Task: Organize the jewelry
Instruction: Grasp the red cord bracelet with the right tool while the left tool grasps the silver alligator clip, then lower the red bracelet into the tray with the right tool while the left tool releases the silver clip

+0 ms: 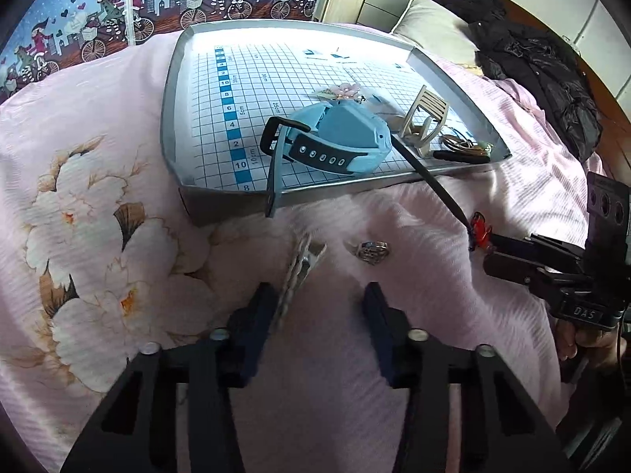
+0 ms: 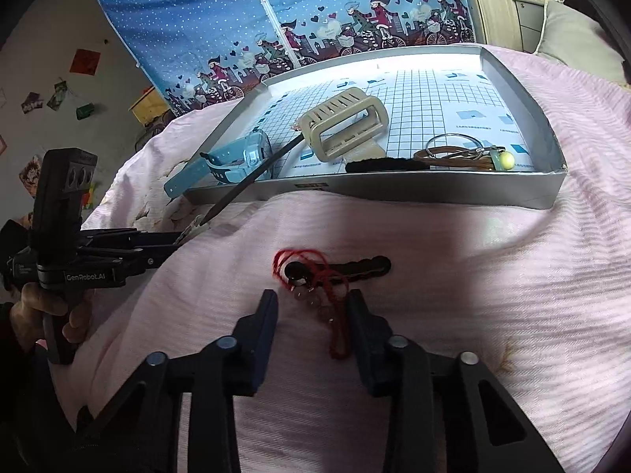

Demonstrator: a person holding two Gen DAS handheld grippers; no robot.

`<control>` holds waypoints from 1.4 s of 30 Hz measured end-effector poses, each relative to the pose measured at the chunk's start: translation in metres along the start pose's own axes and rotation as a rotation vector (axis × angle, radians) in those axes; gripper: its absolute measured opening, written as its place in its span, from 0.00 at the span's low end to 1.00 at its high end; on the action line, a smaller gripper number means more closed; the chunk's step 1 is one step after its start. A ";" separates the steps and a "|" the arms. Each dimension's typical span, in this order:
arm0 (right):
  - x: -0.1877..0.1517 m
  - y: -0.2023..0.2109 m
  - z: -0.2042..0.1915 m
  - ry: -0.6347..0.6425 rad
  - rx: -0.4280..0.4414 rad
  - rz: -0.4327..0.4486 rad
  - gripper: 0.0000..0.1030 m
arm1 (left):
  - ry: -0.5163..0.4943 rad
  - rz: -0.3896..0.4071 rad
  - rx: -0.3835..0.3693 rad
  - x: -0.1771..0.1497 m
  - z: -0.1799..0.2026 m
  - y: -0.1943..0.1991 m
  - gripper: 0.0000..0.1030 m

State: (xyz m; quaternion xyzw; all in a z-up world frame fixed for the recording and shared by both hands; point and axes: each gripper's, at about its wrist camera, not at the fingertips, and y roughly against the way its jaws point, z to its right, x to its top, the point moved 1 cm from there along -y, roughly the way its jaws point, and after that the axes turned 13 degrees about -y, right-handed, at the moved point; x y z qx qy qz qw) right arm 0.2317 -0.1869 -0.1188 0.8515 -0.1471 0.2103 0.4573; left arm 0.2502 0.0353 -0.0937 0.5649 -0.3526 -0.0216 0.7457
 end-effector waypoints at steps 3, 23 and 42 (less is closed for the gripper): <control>-0.001 -0.001 -0.001 -0.005 0.004 -0.006 0.26 | 0.041 0.001 0.000 -0.001 -0.004 -0.001 0.30; -0.015 -0.008 -0.020 0.050 0.024 -0.055 0.08 | 0.264 -0.006 -0.035 -0.014 -0.020 0.006 0.02; 0.003 0.045 -0.020 -0.072 0.211 0.161 0.08 | 0.311 0.285 -0.205 0.003 0.003 0.074 0.02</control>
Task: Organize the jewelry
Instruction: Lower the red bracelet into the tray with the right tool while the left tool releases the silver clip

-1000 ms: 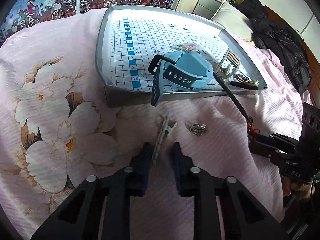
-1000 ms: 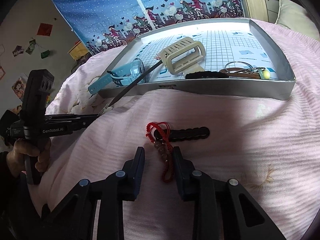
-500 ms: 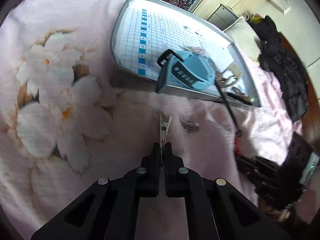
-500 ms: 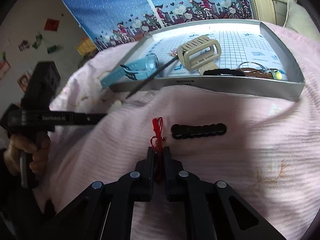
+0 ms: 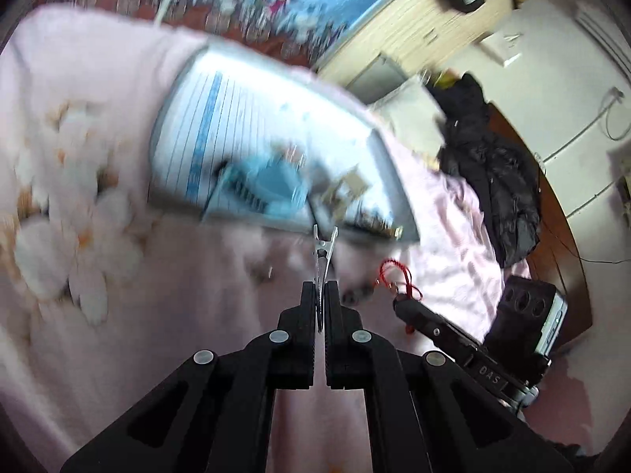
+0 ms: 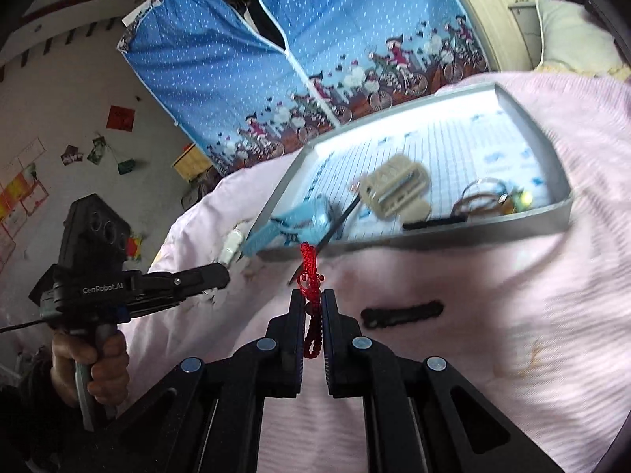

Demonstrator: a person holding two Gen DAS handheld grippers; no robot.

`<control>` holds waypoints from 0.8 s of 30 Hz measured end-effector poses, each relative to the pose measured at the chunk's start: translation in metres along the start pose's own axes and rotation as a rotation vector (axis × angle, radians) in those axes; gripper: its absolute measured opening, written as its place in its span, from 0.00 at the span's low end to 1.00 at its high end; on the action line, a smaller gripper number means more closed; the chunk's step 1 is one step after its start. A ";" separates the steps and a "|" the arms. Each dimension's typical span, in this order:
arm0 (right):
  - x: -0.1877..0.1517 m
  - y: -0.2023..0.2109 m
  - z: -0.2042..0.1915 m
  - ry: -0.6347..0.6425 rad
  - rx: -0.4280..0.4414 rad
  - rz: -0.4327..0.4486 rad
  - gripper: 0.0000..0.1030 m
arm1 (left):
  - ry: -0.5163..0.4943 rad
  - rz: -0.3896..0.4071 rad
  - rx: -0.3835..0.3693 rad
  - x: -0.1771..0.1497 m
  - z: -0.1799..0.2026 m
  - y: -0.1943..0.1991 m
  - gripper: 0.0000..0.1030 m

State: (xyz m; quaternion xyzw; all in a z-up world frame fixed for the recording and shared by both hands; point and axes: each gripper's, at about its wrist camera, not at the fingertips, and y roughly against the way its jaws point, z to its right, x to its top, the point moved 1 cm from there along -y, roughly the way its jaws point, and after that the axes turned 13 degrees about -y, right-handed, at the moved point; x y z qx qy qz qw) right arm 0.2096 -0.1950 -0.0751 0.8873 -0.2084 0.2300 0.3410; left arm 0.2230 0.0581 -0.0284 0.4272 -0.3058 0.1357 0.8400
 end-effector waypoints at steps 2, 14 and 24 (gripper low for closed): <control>0.009 0.001 -0.001 0.021 -0.029 0.033 0.08 | -0.061 0.062 0.078 0.010 0.010 0.000 0.02; 0.060 -0.014 0.019 0.088 -0.267 0.174 0.08 | -0.289 0.089 0.264 0.049 0.062 -0.103 0.02; 0.062 -0.018 0.059 0.006 -0.341 0.150 0.08 | -0.298 -0.012 0.319 0.041 0.037 -0.138 0.02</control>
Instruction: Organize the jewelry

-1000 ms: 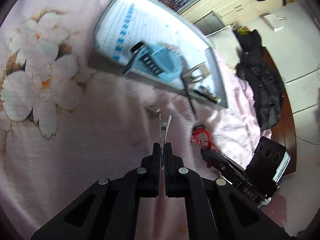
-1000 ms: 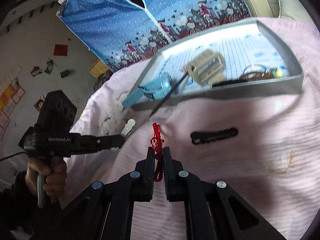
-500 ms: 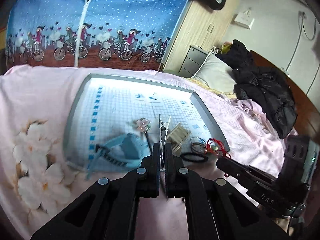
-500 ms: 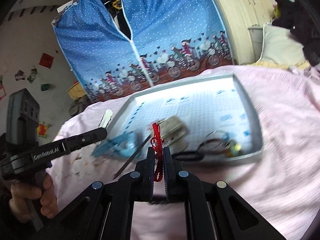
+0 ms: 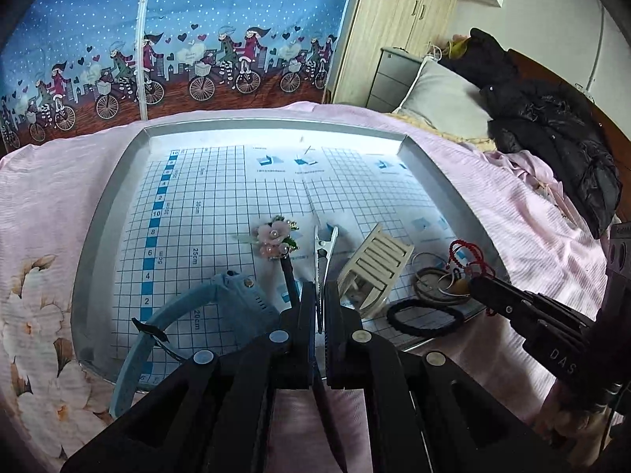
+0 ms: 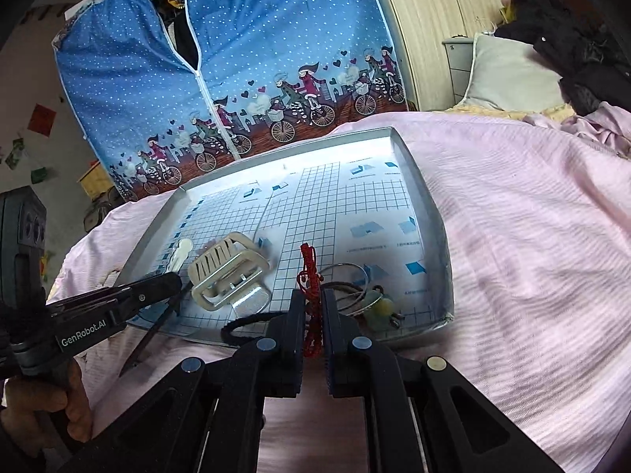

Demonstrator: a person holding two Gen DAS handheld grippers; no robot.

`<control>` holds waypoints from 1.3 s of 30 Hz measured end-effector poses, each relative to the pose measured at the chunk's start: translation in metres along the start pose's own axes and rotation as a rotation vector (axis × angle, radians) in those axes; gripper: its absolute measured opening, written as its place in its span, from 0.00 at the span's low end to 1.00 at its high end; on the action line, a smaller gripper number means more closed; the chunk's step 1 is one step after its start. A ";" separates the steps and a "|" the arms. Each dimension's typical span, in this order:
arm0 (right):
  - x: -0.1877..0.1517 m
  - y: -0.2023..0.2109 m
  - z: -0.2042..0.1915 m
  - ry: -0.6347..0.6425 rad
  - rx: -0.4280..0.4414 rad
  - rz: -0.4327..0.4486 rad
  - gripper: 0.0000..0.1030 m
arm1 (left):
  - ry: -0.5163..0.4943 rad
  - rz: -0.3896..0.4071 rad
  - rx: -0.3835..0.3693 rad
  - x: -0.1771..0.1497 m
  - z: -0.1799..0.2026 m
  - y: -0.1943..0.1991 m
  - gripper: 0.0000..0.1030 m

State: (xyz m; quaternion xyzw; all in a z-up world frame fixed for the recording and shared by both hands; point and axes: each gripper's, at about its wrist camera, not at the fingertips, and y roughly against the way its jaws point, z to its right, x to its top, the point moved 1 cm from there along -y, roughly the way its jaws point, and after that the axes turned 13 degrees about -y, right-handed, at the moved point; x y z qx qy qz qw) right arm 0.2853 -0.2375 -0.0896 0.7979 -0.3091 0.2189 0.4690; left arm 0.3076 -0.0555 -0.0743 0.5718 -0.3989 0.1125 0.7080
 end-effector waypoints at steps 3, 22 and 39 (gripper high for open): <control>-0.001 0.000 0.000 -0.004 -0.003 -0.004 0.08 | -0.005 -0.016 -0.007 -0.001 0.001 -0.001 0.02; 0.003 0.027 -0.013 0.068 -0.032 0.088 0.45 | 0.033 0.082 0.025 0.012 -0.006 0.045 0.64; -0.009 0.115 -0.052 0.205 0.034 0.313 1.00 | -0.045 0.312 0.181 -0.010 0.018 0.162 0.98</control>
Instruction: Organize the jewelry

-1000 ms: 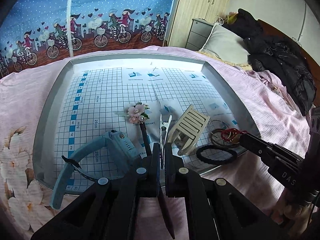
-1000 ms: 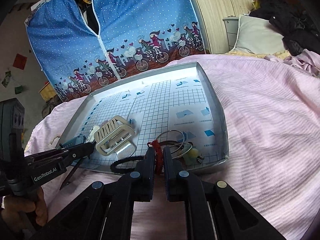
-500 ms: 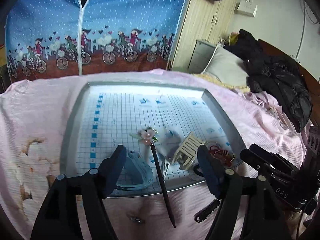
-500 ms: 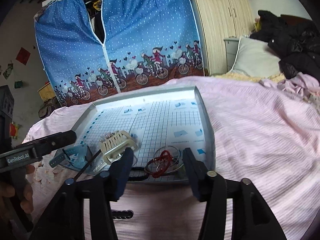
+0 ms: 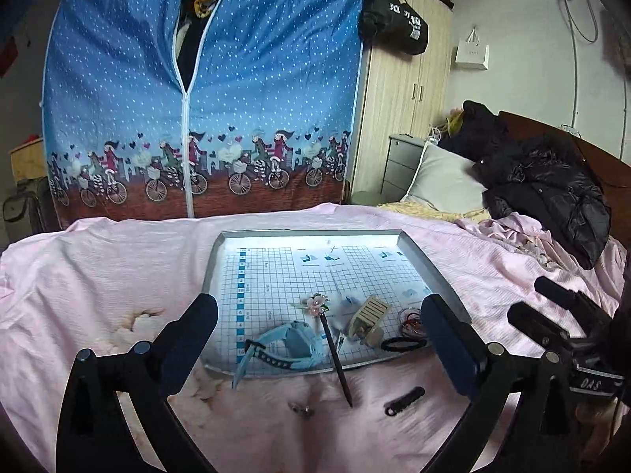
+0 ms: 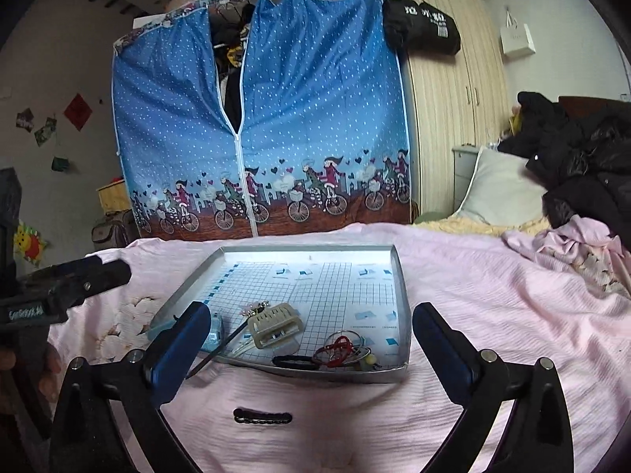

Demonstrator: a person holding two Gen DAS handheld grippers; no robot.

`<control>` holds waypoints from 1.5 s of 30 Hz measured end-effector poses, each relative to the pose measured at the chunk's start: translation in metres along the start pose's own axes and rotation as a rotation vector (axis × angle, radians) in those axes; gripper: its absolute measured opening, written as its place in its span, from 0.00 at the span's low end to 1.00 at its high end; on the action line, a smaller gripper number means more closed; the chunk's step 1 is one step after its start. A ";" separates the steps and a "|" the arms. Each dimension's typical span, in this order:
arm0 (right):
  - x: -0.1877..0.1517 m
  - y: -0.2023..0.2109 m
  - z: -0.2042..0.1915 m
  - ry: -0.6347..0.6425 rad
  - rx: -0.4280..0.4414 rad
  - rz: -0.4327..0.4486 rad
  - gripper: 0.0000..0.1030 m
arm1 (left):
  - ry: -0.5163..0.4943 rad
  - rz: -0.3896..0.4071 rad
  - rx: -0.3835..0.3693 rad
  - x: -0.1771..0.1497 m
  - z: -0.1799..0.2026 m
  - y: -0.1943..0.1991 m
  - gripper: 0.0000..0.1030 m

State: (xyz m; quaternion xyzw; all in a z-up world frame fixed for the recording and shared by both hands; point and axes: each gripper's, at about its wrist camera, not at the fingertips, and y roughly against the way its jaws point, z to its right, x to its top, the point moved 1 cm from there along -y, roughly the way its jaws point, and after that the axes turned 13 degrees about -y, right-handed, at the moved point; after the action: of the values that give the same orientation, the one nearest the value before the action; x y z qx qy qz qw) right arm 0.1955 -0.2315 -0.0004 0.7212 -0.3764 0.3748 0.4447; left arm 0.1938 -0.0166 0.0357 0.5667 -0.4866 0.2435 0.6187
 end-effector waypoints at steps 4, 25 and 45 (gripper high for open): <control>-0.007 0.019 -0.006 0.009 0.018 0.013 1.00 | -0.016 0.035 0.048 -0.013 0.006 0.031 0.98; -0.070 0.103 -0.024 0.003 -0.034 -0.007 1.00 | 0.071 -0.066 0.101 -0.082 0.026 0.114 0.98; -0.096 0.082 -0.025 -0.021 -0.088 -0.214 1.00 | 0.139 -0.274 0.092 -0.117 0.023 0.098 0.98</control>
State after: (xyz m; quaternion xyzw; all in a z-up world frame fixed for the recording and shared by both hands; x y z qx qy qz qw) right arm 0.0769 -0.2145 -0.0467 0.7409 -0.3181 0.3007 0.5093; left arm 0.0551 0.0139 -0.0242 0.6374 -0.3488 0.2177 0.6517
